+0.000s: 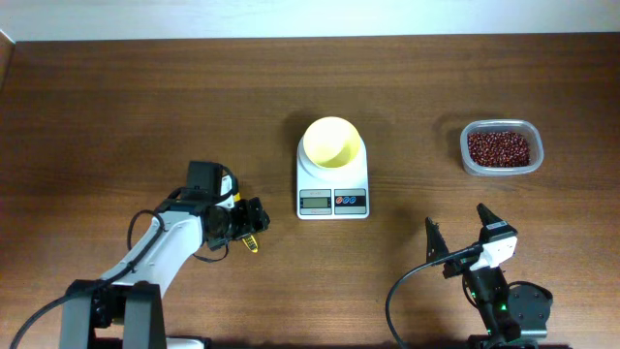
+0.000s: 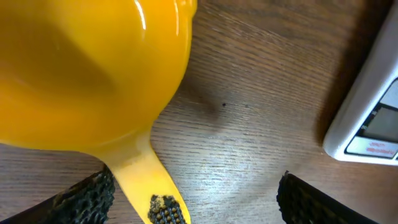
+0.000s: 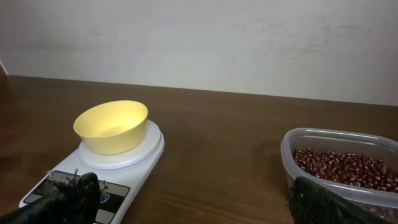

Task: Scoop item into bowl and weigh 50g on scale
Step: 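Move the left gripper down onto the yellow scoop handle, then close the left gripper on the scoop handle and lift it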

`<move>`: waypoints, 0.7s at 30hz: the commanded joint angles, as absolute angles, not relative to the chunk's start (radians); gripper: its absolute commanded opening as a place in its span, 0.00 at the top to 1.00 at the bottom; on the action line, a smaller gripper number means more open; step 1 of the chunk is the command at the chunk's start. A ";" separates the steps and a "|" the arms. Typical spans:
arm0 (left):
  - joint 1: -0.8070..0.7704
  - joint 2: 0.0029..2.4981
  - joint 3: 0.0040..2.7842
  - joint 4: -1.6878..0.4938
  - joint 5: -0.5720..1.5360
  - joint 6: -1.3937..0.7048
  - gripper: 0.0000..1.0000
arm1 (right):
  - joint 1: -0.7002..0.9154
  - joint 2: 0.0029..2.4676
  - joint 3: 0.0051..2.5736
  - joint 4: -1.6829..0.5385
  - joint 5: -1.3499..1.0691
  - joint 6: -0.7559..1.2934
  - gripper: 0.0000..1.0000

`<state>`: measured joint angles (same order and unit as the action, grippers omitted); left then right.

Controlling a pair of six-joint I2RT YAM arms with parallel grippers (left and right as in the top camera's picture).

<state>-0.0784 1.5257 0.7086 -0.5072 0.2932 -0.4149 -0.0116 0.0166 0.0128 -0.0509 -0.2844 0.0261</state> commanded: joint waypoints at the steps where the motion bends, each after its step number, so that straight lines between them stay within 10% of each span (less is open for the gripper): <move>1: -0.087 1.615 0.668 -0.500 0.257 -0.470 0.16 | -0.002 0.013 0.006 -0.052 -0.276 0.030 0.01; 12: -0.087 1.740 0.668 -0.430 0.265 -0.482 0.45 | -0.002 0.013 0.006 -0.052 -0.276 0.030 0.01; 21: -0.087 1.740 0.668 -0.390 0.293 -0.513 0.18 | -0.002 0.013 0.006 -0.052 -0.276 0.030 0.01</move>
